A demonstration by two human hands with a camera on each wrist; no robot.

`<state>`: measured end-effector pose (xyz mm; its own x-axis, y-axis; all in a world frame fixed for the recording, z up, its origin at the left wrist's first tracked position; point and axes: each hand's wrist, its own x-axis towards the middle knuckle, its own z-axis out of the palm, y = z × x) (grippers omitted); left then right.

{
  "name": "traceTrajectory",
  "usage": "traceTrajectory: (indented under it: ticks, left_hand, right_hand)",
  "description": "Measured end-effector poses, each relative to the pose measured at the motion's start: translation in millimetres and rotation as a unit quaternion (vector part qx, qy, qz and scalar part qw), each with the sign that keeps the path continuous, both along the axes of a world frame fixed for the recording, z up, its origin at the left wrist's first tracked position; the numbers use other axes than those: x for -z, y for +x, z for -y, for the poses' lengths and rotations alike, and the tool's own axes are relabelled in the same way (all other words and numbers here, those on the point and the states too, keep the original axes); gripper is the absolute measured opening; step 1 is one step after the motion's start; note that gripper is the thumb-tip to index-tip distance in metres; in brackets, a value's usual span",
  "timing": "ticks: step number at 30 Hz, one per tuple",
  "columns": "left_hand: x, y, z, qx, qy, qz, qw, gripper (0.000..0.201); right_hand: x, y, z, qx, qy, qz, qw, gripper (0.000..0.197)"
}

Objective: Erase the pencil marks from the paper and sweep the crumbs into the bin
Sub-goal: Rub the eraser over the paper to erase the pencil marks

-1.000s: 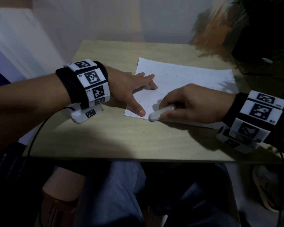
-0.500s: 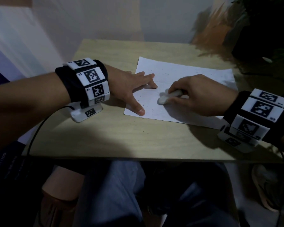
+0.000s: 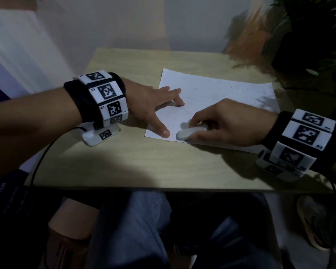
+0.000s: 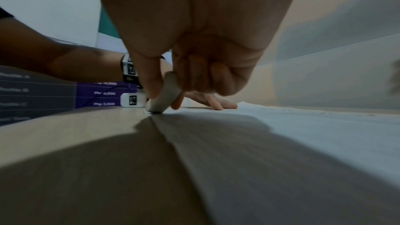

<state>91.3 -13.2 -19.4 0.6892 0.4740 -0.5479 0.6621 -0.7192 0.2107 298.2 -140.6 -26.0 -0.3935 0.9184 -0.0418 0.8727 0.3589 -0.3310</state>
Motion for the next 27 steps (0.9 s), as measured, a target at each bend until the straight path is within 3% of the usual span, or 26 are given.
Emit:
traceTrajectory:
  ticks: [2,6,11,16,20,24,27]
  left_hand:
    - [0,0,1,0.0,0.0,0.003,1.0,0.104]
    - [0,0,-1,0.003,-0.003,0.005,1.0,0.105]
    - [0,-1,-1,-0.003,-0.006,0.007,1.0,0.103]
    - [3,-1,-5,0.009,-0.004,0.007,1.0,0.104]
    - [1,-1,-2,0.002,-0.007,0.009,1.0,0.103]
    - [3,-1,-5,0.007,-0.005,0.009,1.0,0.106]
    - [4,-2,-7,0.012,0.001,0.007,1.0,0.106]
  right_hand:
    - [0,0,-2,0.008,-0.019,-0.008,1.0,0.04]
    - [2,4,-9,0.071,0.06,0.027,0.995,0.042]
    - [-5,-4,2,0.001,-0.056,-0.02,0.998,0.048]
    - [-4,0,-4,0.057,0.032,0.02,0.998,0.046]
    - [-5,-4,2,0.011,-0.042,-0.001,0.999,0.044]
    - [-4,0,-5,0.067,0.025,0.018,0.997,0.042]
    - [-4,-2,-1,0.045,0.023,0.023,0.998,0.039]
